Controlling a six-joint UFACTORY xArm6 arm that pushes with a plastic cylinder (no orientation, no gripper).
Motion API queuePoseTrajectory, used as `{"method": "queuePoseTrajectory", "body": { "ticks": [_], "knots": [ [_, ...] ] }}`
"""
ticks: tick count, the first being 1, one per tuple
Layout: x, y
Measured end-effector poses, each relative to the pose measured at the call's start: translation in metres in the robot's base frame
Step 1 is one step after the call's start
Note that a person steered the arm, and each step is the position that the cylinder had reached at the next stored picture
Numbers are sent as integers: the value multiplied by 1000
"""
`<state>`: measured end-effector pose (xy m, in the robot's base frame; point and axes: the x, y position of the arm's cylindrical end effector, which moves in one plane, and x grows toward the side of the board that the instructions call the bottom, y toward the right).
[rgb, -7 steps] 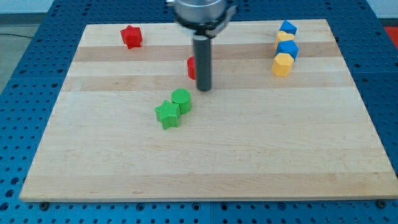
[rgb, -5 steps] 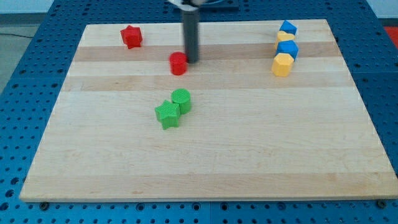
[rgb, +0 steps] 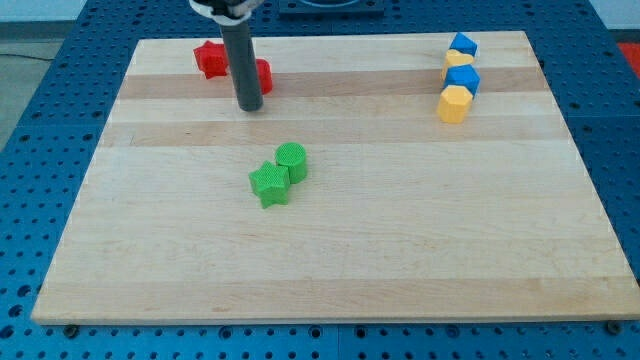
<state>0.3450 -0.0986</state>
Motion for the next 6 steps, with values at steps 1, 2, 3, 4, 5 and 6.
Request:
{"method": "queuePoseTrajectory", "body": {
  "ticks": [1, 2, 3, 4, 5, 6],
  "knots": [
    [-29, 19],
    [-74, -13],
    [-73, -18],
    [-104, 40],
    [-141, 95],
    [-151, 153]
  ]
}}
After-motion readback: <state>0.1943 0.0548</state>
